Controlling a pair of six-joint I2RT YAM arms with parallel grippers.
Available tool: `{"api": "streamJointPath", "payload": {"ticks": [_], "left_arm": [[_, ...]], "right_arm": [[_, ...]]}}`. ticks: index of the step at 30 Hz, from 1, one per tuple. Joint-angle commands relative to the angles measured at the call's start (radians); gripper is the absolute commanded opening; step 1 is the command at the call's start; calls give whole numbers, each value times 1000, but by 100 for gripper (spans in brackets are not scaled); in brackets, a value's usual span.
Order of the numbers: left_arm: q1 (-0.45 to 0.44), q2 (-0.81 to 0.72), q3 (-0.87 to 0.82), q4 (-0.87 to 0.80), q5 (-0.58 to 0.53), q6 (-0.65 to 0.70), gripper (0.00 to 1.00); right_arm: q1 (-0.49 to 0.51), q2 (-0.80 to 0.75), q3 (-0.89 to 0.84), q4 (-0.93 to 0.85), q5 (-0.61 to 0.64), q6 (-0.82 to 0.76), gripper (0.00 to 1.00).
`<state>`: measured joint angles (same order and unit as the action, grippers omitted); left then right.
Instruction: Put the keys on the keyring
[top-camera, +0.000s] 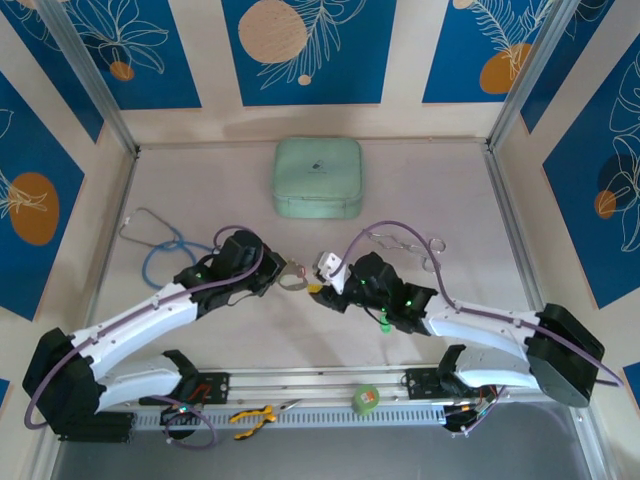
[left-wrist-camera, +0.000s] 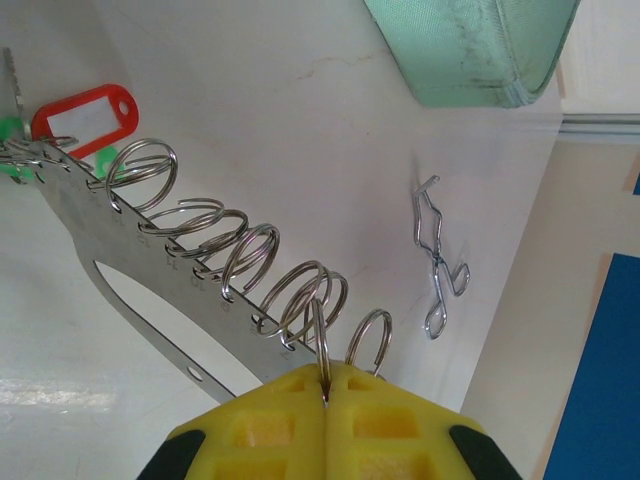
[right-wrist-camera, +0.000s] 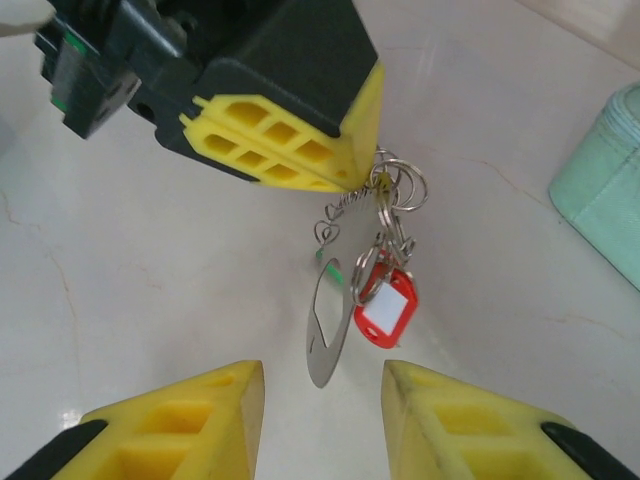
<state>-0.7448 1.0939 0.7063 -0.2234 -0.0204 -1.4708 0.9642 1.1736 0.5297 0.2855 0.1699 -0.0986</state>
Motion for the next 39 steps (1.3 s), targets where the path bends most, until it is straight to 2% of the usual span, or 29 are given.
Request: {"api": "streamJointPath", "payload": {"ticks": [1,17,25,39], "left_arm": [[-14,-24,-16,20,-38,-36,0],[-20,-48,-37,25,-58,-41,0],[-24,-56,-42,24,-62,-44,0],[-29,-62,-53,31,-69,-50,0]], "right_arm": [[16,45,-5,144,80,-13,34],[14,179,40,249,45,-5,34],[15,196,44,297,45,-10,31],[16,212,55,309,31,-13,8]]}}
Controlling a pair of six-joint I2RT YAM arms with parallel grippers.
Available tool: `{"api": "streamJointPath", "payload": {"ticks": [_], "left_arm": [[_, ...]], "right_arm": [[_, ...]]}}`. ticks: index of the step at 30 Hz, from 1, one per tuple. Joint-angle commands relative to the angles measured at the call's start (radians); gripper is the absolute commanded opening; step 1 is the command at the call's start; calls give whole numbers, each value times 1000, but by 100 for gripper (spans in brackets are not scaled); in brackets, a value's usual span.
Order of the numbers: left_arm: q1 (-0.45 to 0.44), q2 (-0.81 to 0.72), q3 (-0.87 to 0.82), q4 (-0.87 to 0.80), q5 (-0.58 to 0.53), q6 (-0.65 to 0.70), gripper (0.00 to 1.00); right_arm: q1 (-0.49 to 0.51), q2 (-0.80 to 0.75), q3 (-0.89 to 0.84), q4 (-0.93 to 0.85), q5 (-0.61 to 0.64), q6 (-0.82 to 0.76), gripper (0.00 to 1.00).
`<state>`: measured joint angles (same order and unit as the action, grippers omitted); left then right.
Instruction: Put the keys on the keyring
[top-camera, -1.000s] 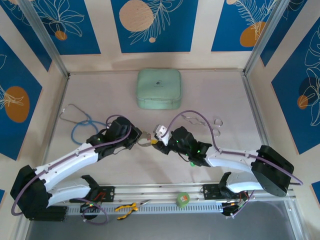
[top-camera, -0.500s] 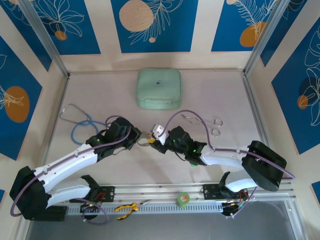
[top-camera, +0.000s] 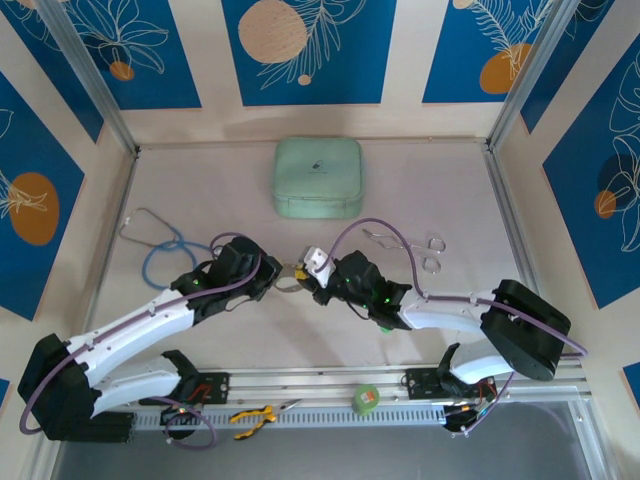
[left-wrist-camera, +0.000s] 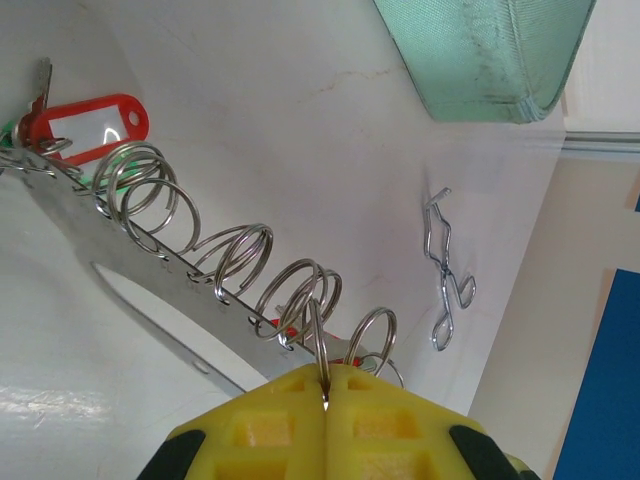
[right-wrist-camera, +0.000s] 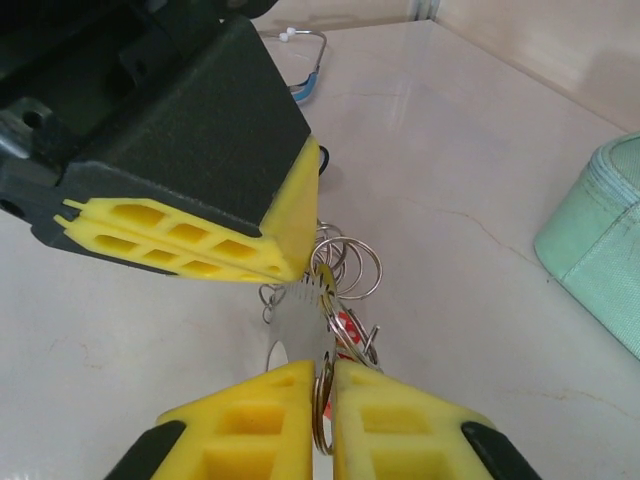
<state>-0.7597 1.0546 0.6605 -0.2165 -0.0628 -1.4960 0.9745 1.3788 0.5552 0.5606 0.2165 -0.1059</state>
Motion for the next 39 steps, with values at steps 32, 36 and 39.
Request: {"api": "streamJointPath", "payload": {"ticks": [32,36,39], "left_arm": [[-13,-289,-233,309,345,1744,74],[-13,-170,-259,438,461,1722,75],[-13,-74,-243,507,519,1671,69]], "right_arm": [[-114,-94,596,-1325,-256,-254,0],[-105,-63,647,-1388,-274,-271,0],[-98,-46,674,-1412,-275,-278,0]]}}
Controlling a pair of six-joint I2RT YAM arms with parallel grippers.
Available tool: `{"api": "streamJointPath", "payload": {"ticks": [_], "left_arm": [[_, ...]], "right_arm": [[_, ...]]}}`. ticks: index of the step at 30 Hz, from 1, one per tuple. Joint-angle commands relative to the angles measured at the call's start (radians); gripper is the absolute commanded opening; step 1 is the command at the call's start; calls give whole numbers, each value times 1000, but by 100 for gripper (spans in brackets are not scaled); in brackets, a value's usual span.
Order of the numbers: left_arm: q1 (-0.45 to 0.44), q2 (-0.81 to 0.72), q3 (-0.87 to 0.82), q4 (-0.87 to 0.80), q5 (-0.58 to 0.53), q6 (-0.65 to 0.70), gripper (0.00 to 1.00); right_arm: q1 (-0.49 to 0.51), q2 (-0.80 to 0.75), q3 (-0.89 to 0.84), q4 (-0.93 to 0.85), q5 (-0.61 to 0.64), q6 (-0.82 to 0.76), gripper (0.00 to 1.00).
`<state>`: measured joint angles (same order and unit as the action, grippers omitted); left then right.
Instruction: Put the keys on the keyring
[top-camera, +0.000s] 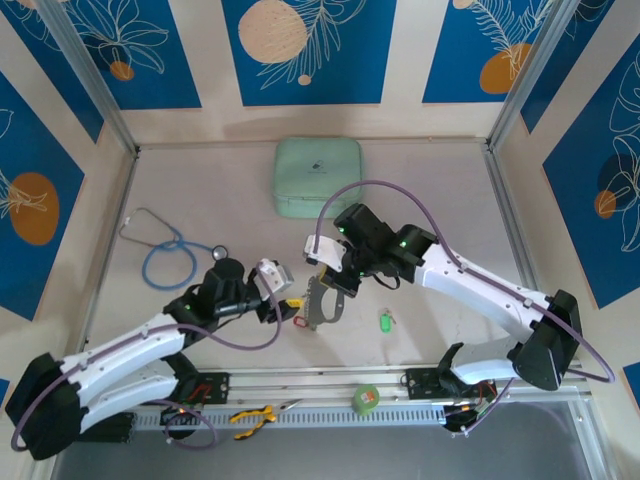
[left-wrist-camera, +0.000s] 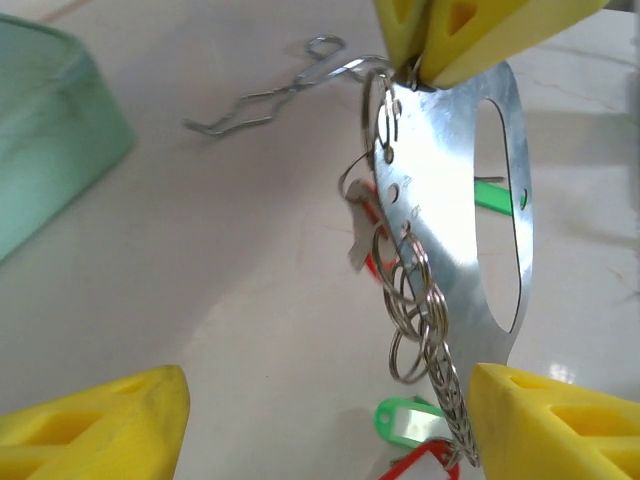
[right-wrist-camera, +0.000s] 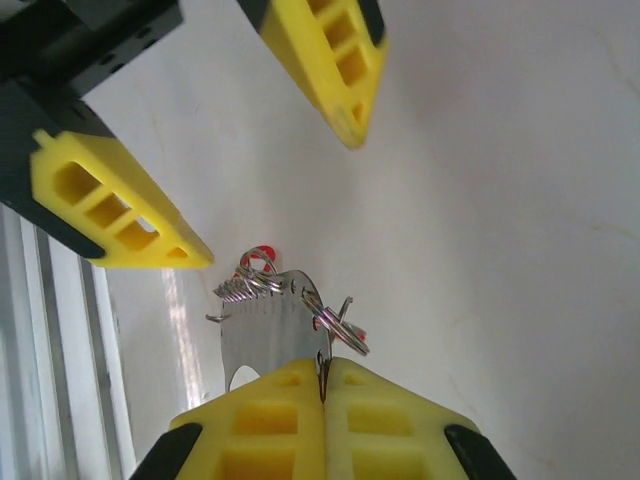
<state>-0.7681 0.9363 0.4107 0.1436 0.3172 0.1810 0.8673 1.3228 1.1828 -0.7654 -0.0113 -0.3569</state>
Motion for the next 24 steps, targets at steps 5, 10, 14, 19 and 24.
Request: {"api": "streamJointPath", "payload": {"ticks": [5,10,14,19,24], "left_arm": [[-5,165,2,298,231,-112,59],[-4,236,2,386,312,-171,51],[-5,262,8,411,372,-192,44],[-4,284,17,426,423,-195,21],[-4,295,25,441,465,-181,0]], "right_arm": [[17,27,76,-113,-52,-39,0],[21,23,75,-88,-53,-46,0],[22,14,63,-54,-53,-56,0],[22,-13,39,-19,-66,-72,0],[18,-107,-47,41,-114,-142,0]]}}
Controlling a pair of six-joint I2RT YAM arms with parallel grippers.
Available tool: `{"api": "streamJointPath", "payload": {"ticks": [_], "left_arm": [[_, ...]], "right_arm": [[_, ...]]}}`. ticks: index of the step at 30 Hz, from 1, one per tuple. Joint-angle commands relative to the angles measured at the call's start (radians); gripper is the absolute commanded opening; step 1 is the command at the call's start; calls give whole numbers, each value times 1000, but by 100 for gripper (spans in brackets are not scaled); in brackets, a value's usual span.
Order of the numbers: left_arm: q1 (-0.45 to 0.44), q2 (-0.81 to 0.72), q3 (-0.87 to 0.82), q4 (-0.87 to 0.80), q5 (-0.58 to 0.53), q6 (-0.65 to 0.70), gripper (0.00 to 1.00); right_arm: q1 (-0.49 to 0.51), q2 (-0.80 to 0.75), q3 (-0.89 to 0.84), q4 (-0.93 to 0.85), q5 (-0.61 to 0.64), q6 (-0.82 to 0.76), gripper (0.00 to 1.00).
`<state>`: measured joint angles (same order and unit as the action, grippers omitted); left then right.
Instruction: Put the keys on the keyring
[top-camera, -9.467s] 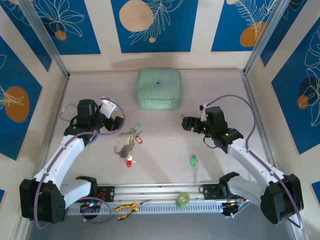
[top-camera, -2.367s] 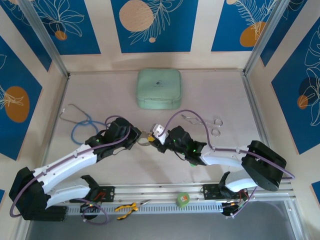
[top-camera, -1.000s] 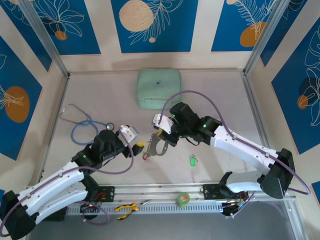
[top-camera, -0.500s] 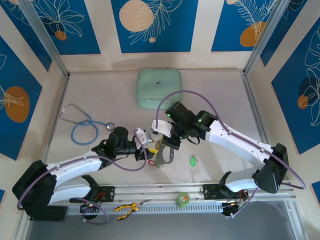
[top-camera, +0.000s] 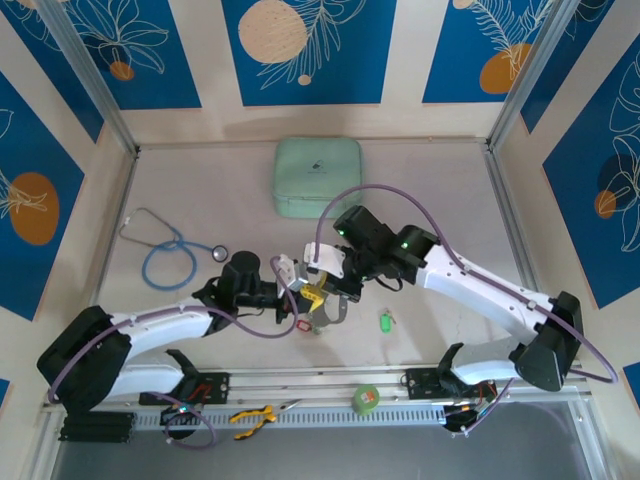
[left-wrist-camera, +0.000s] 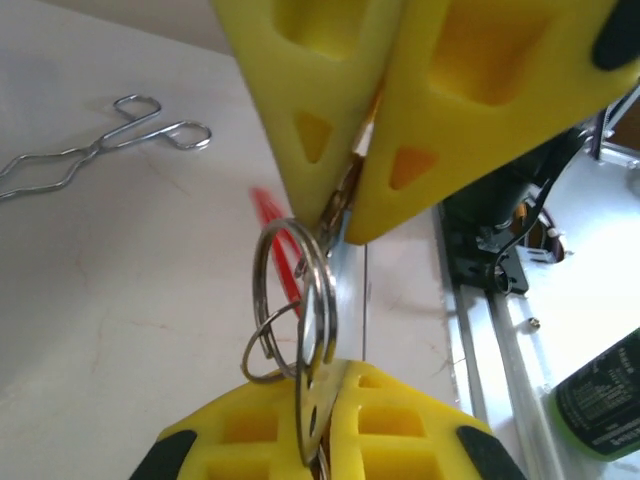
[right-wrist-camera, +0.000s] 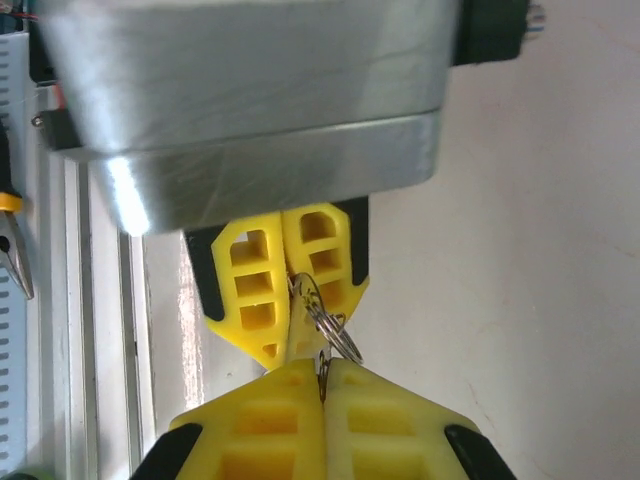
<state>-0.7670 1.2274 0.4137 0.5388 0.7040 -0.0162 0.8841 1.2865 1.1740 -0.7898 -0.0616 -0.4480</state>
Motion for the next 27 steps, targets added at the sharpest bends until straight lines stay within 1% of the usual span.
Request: {"api": "streamJointPath", "payload": {"ticks": [1,3,4,6,8,11,17,19,22,27], "left_arm": [[-5,4,22,53,85,17,0],[-5,3,23,53,100,26,0],[-5,1,24,49,106,34,0],[-5,-5,23,43,113,53,0],[-5,-18,21,36,120,85,0],[-5,-43,18,-4,132,190,0],[-5,-92,60,-195,184,451,0],[-5,-97,86,-260,200,518,0],[-6,-93,113,-317,209,569,0],[-5,-68,144,-325,257,573,0]], "right_arm": [[-2,-101,-68,91,-59,-69,1],[-10,-161,-129,161,-1,-86,21],[-22,-198,-161,189,19,-107,28],[-39,-259,-207,225,37,-149,35],[-46,-313,-250,247,46,-192,36],[-48,-369,-292,257,59,-257,36],[-12,-400,-330,257,92,-354,30],[6,-416,-375,296,99,-408,29],[37,-440,-428,354,83,-463,31],[90,-462,-469,418,46,-471,31]]}}
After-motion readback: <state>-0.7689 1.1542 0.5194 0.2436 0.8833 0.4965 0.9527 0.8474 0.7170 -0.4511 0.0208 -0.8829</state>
